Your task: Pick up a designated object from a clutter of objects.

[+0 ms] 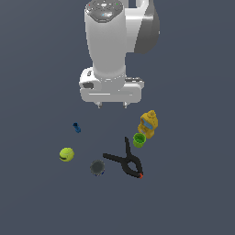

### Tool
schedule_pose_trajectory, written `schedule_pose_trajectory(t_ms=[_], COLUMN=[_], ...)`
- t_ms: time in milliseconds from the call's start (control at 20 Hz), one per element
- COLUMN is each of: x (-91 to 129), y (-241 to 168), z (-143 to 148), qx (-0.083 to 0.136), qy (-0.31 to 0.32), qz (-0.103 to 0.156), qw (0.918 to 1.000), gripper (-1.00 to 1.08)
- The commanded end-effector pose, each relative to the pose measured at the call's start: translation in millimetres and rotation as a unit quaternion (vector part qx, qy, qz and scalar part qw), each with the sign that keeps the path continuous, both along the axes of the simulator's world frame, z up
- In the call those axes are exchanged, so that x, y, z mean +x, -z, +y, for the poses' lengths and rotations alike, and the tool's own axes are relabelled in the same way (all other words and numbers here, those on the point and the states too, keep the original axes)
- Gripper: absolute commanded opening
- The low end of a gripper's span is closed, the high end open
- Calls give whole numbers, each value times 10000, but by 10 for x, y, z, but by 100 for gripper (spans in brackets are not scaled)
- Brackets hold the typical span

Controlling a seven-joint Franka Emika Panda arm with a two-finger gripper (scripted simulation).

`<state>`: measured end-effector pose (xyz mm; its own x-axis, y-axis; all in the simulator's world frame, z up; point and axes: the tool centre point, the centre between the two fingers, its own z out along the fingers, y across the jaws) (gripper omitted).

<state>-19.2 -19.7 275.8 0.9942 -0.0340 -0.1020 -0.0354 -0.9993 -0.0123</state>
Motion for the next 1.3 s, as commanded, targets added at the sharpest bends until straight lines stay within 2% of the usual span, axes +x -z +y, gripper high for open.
schedule_pose_trajectory(t_ms=[0,750,1250], x=[0,75,88], y=[0,-92,263], z=[0,-134,-471], qx=[0,-17,30], qy=[0,-41,344], qz=[0,-107,-174], qw=[10000,9999,9993], gripper=[100,100,100])
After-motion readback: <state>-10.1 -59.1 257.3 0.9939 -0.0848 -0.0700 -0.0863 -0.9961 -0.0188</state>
